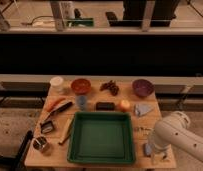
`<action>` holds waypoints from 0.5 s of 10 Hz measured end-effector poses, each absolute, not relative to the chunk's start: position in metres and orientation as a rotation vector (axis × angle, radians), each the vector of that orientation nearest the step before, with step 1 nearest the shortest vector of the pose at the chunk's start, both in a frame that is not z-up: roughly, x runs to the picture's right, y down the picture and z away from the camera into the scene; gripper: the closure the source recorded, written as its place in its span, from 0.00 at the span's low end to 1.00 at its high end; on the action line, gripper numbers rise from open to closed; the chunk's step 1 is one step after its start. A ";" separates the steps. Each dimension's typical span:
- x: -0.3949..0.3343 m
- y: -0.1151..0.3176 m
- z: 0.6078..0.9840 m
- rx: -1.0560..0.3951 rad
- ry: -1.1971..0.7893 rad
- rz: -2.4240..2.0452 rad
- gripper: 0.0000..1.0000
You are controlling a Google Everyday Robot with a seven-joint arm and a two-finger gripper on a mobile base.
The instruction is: Place sponge in paper cup
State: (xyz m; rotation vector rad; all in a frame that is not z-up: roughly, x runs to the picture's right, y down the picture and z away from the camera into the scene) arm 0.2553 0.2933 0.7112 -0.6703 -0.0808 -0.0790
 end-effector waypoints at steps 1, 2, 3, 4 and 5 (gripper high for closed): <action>0.258 0.291 0.713 -0.666 -0.076 -0.065 0.20; 0.260 0.291 0.714 -0.664 -0.075 -0.056 0.20; 0.262 0.290 0.715 -0.663 -0.073 -0.046 0.20; 0.264 0.291 0.718 -0.664 -0.074 -0.033 0.20; 0.266 0.292 0.720 -0.666 -0.076 -0.023 0.20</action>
